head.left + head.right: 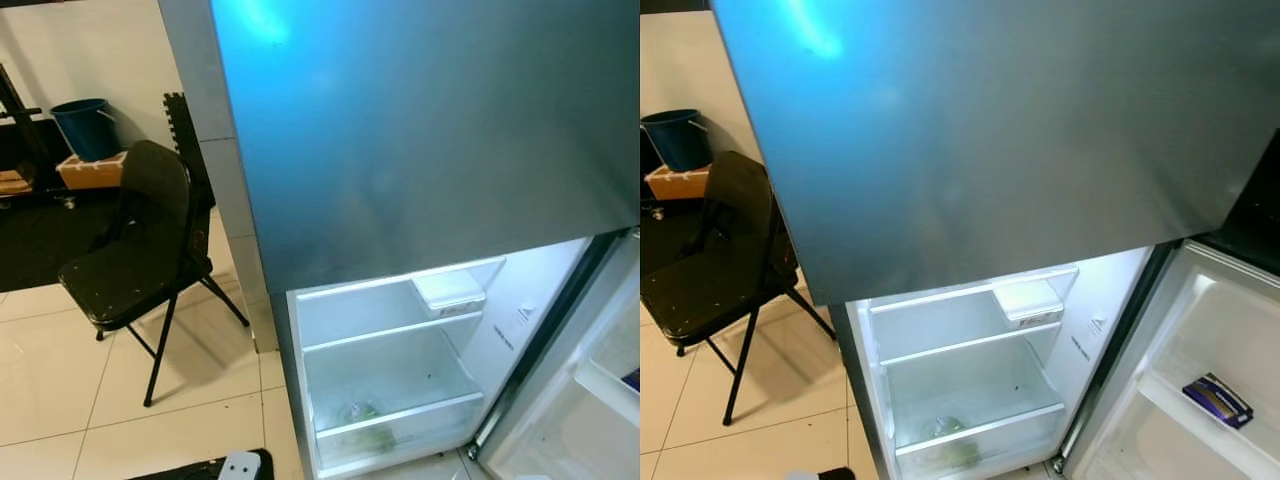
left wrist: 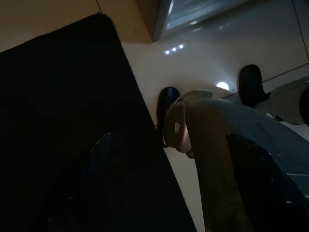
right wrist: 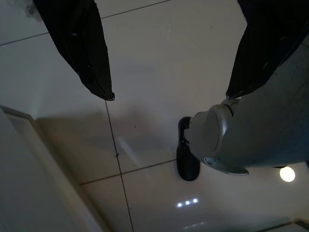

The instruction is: Restocking fridge

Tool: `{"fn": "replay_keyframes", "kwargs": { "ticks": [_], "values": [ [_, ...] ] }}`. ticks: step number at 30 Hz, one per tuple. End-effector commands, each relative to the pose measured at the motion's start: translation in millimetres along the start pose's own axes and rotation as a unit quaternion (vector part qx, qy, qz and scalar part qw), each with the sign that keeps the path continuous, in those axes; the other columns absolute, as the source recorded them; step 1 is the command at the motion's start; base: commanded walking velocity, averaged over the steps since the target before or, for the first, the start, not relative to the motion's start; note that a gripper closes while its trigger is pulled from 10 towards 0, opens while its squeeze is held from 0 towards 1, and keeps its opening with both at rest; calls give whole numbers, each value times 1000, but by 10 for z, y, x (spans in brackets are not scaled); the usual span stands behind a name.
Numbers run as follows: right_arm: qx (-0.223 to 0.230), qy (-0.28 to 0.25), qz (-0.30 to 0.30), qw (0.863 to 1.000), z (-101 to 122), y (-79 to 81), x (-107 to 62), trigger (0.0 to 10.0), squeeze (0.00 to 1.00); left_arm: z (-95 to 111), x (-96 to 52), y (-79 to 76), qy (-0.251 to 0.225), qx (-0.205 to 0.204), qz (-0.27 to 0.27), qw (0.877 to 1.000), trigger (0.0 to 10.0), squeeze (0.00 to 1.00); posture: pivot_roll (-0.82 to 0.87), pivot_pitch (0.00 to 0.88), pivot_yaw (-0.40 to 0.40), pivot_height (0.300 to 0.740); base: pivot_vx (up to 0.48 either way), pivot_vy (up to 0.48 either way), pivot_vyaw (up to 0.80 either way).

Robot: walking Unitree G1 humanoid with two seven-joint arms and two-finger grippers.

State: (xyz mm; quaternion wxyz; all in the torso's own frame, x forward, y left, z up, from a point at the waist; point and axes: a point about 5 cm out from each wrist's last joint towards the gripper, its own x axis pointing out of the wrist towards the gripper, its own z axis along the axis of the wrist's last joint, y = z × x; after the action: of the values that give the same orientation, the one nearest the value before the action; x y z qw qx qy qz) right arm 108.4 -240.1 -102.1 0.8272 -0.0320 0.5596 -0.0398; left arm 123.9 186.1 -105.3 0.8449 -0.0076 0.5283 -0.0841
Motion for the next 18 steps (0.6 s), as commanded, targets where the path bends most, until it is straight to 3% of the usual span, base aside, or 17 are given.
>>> {"fn": "replay_keyframes", "kwargs": {
  "ticks": [1, 18],
  "values": [
    [-3, 5, 3, 1000, -13, 24, 3, 10000, 0, -11, 7, -32, 2, -1, -1, 1000, 10000, 0, -7, 0, -43, 740, -352, 0, 0],
    [-4, 10, 3, 1000, -38, 18, -1, 10000, 0, -37, 8, -49, 5, -6, -1, 1000, 10000, 0, -8, 0, -46, 740, -368, 0, 0]
  ]
}}
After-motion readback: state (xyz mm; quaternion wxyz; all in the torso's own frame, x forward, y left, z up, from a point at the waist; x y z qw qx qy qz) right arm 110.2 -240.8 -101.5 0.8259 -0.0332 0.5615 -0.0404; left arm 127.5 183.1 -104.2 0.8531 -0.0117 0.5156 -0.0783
